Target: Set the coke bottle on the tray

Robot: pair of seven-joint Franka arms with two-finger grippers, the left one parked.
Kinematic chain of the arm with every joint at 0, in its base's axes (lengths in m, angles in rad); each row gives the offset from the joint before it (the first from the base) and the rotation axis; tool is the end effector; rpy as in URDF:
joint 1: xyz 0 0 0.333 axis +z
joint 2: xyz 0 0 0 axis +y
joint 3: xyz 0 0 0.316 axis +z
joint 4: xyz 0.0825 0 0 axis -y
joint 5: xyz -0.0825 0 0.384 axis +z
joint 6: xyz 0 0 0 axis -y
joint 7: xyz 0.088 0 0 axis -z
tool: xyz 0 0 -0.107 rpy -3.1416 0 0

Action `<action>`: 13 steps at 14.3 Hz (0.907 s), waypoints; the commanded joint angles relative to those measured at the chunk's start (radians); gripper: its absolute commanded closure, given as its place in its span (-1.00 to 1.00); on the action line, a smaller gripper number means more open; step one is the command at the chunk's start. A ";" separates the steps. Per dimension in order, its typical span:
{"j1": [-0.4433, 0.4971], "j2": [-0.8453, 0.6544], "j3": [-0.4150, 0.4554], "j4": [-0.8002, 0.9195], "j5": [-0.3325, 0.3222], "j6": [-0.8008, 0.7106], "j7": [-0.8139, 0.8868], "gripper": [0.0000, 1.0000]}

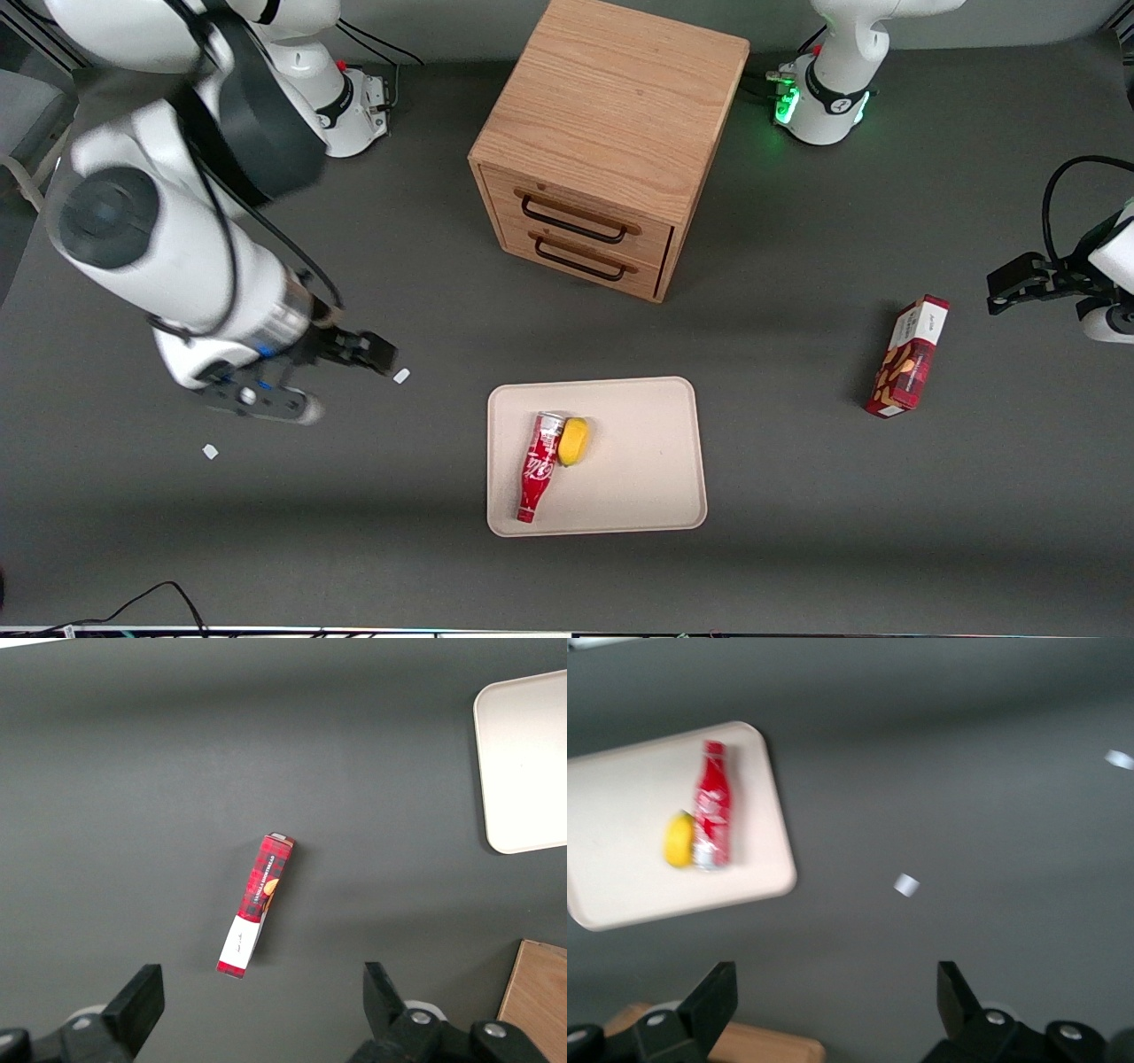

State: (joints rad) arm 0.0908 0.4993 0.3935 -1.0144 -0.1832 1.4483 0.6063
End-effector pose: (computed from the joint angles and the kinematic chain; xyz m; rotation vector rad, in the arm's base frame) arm 0.6396 0.2267 0.5786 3.1132 -0.2845 -0.0482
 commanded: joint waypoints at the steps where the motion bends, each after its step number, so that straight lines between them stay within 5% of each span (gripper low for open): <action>1: -0.028 -0.172 -0.080 -0.081 0.060 -0.116 -0.069 -1.00; 6: -0.036 -0.551 -0.315 -0.457 0.208 -0.082 -0.283 -1.00; 9: -0.033 -0.711 -0.349 -0.694 0.211 0.042 -0.321 -1.00; 13: -0.022 -0.690 -0.351 -0.641 0.209 0.035 -0.309 -1.00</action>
State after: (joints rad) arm 0.0567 -0.1946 0.0534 -1.6752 0.0074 1.4657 0.3031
